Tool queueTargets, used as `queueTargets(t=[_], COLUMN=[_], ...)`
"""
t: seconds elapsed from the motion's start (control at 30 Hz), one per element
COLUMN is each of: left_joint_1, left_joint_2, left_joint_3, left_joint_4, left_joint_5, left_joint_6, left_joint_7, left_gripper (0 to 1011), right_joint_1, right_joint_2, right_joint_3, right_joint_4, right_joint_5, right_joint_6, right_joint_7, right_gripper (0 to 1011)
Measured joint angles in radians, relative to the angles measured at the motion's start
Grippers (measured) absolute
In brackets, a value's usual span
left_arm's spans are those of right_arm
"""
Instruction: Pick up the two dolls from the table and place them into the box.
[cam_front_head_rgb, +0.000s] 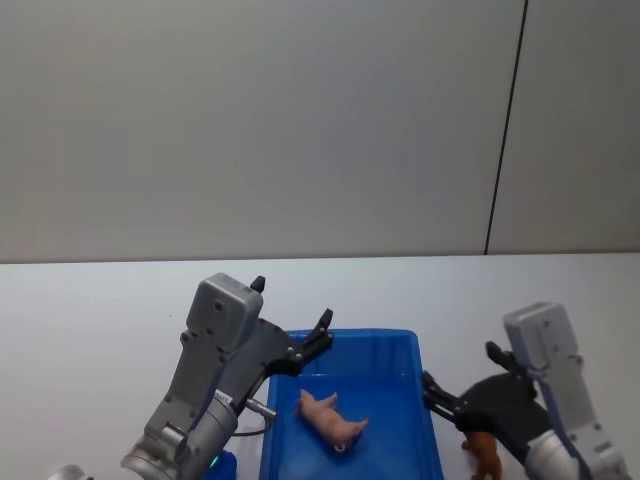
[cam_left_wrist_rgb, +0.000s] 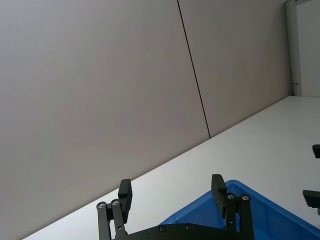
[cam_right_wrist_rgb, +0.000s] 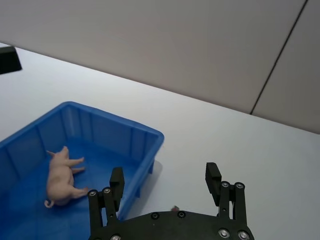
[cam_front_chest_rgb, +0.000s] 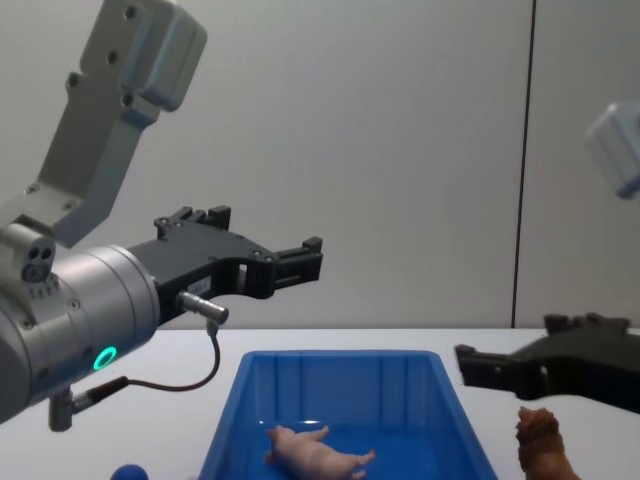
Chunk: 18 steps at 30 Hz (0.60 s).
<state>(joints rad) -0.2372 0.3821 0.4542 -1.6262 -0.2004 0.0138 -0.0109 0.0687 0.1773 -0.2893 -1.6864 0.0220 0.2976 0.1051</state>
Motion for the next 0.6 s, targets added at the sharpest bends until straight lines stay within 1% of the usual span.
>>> queueTargets(t=[0.33,0.6], left_joint_1=[0.0,0.0], left_joint_2=[0.0,0.0], left_joint_3=[0.0,0.0], left_joint_4=[0.0,0.0], left_joint_5=[0.0,0.0], left_joint_6=[0.0,0.0], left_joint_7=[0.0,0.0], left_gripper=[1001,1001], right_joint_1=[-0.063,-0.095], right_joint_2=[0.033,0.044], right_joint_3=[0.015,0.019], right_joint_4=[-0.052,-0.058], right_joint_5=[0.023,0.038], right_joint_6=[0.027,0.032], right_joint_7=[-0.053,-0.065], right_gripper=[1001,1001])
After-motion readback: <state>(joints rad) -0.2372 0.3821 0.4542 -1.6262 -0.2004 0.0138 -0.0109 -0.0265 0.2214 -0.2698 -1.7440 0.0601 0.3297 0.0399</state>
